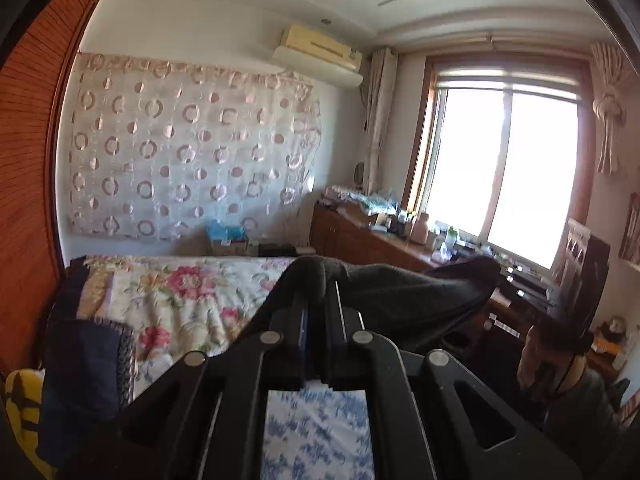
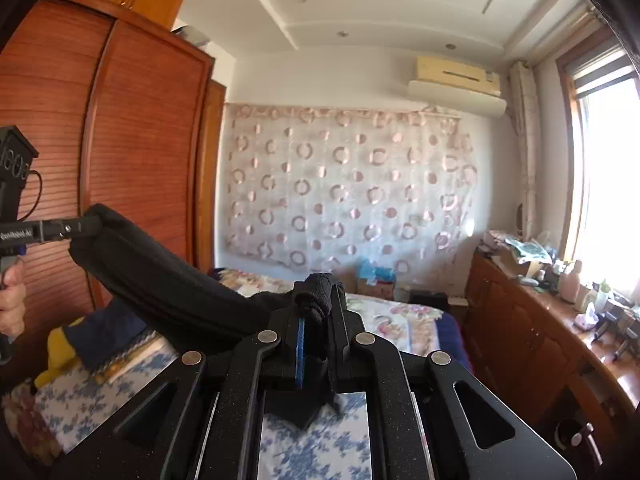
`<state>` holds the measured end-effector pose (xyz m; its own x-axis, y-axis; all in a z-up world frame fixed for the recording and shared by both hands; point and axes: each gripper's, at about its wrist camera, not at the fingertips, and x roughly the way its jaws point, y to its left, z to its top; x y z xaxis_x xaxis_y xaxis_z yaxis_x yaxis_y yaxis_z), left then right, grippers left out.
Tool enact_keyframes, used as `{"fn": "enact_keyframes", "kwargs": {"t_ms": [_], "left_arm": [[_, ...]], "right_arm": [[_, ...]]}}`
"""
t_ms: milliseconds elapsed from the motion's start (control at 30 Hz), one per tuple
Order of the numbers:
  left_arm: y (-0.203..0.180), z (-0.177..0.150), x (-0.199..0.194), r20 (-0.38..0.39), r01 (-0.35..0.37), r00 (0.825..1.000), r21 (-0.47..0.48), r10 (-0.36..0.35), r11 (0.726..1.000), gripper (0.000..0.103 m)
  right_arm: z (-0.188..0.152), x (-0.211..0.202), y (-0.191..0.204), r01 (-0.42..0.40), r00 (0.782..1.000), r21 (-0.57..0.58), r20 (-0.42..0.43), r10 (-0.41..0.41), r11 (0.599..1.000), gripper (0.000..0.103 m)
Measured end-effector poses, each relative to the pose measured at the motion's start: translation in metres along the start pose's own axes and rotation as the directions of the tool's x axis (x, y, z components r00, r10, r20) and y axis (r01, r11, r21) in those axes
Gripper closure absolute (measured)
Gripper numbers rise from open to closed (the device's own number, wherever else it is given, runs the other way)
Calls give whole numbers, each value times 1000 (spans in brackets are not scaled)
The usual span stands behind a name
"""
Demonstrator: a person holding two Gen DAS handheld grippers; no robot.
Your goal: Fold small clothes
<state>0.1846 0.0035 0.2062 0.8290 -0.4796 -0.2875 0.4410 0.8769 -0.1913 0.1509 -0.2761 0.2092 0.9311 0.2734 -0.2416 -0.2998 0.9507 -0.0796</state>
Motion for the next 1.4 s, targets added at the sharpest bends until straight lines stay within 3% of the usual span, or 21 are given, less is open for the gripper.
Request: {"fn": "enact_keyframes", "kwargs": {"t_ms": [167, 233, 300, 367, 500, 733, 933, 1200, 1400], "left_arm": [[13, -123, 6, -191, 3, 981, -33, -9, 999, 100], [12, -169, 13, -267, 2, 964, -60, -18, 998, 100], [16, -214, 24, -358, -5, 933, -92, -28, 996, 100], [17, -239, 29, -395, -16, 918, -108, -28, 994, 100], [10, -248, 25, -412, -8, 910, -124, -44, 992, 100], [10, -237, 28, -398, -11, 917, -104, -31, 995, 100], [25, -211, 56, -366, -36, 930, -91, 1, 995, 100], [53, -185, 109, -355, -66, 935, -104, 25, 992, 99], [83, -175, 146, -378, -59, 926, -132, 5, 989, 98]], "right_arm": [[-78, -9, 23, -73, 988, 5, -133, 73, 997, 98], [-120, -13, 31, -107, 972, 45, -204, 114, 993, 98], [-160, -10, 38, -121, 948, 88, -284, 141, 989, 98], [-184, -5, 38, -126, 932, 122, -324, 159, 985, 98], [-200, -5, 37, -130, 922, 149, -346, 175, 980, 98], [-194, 0, 36, -129, 925, 131, -342, 167, 983, 97], [-180, 43, 21, -121, 928, 95, -342, 146, 988, 97], [-173, 116, 1, -123, 922, 91, -357, 147, 988, 97], [-176, 174, -19, -109, 915, 126, -374, 149, 986, 97]]}}
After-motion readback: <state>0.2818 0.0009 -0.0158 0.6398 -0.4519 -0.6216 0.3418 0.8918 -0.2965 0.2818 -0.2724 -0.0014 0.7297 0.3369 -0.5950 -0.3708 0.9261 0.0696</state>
